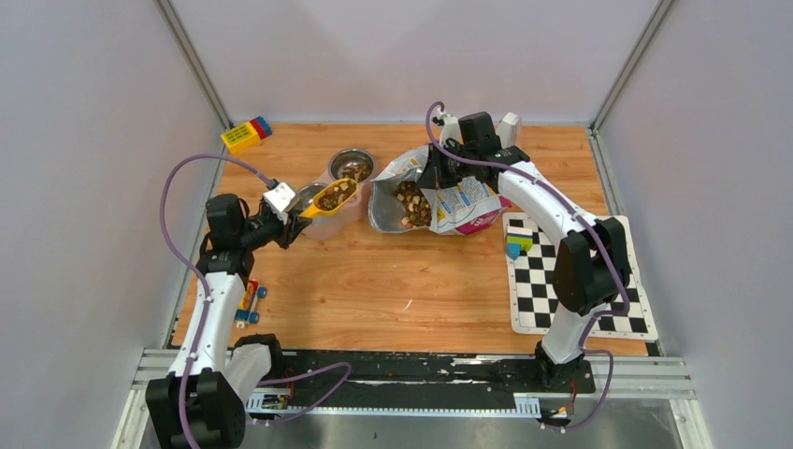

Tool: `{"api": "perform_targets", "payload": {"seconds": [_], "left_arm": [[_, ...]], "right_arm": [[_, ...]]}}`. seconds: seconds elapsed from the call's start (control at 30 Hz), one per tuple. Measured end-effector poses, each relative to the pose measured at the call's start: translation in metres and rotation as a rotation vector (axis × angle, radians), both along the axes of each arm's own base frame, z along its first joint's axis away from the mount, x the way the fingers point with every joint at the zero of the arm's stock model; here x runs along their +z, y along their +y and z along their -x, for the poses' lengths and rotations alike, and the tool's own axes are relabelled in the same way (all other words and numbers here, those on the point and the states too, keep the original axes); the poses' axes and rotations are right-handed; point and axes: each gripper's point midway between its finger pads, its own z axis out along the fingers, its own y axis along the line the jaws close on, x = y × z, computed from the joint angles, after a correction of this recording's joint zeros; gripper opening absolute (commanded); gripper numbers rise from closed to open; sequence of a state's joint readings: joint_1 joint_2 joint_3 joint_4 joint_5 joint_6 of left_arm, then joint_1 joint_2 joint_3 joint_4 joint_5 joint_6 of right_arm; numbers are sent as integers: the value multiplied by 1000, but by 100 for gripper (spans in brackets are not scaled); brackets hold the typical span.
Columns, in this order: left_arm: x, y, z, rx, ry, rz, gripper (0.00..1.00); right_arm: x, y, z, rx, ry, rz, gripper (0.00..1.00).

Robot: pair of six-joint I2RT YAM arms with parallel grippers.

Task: Serve the pet food
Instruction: Pour the pet food into the pet food bowl.

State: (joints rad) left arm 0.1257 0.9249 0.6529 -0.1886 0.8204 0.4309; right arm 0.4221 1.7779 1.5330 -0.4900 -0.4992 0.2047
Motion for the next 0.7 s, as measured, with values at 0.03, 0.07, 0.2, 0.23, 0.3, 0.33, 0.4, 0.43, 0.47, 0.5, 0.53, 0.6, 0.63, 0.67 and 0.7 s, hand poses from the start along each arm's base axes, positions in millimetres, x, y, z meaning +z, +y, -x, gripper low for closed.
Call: {"api": "perform_targets", "payload": {"seconds": [0.03, 0.07, 0.2, 0.23, 0.3, 0.33, 0.4, 0.43, 0.47, 0.5, 0.53, 0.6, 0.63, 0.67, 0.7], "left_arm": [[0, 3, -1, 14, 1, -3, 0], [0, 5, -3, 28, -1, -6, 0], [-3, 16, -9, 84, 0, -18, 0], [-3, 18, -11, 96, -1, -22, 0], [-6, 24, -15, 124, 4, -29, 0], [-7, 27, -17, 136, 7, -32, 0], [-11, 33, -21, 163, 16, -41, 0], [-13, 35, -22, 174, 21, -46, 0], [-15, 38, -24, 188, 27, -52, 0], [-17, 40, -25, 197, 33, -56, 0], [-19, 43, -25, 206, 37, -61, 0], [-23, 47, -27, 222, 45, -72, 0], [-25, 50, -28, 230, 50, -79, 0], [-27, 52, -28, 238, 55, -86, 0], [-29, 54, -28, 244, 61, -94, 0]], "right_arm": [[0, 0, 0, 0, 0, 0, 0], [0, 0, 0, 0, 0, 0, 0], [0, 0, 0, 1, 1, 0, 0], [0, 0, 0, 0, 0, 0, 0], [0, 0, 0, 0, 1, 0, 0], [0, 0, 0, 0, 1, 0, 0], [0, 0, 0, 1, 1, 0, 0], [0, 0, 1, 1, 2, 0, 0], [0, 0, 1, 1, 1, 0, 0], [0, 0, 1, 1, 1, 0, 0], [0, 0, 1, 0, 2, 0, 0], [1, -1, 0, 0, 1, -1, 0], [1, -1, 1, 0, 2, -1, 0], [1, -1, 1, -1, 2, -1, 0], [1, -1, 1, -1, 2, 0, 0]]}}
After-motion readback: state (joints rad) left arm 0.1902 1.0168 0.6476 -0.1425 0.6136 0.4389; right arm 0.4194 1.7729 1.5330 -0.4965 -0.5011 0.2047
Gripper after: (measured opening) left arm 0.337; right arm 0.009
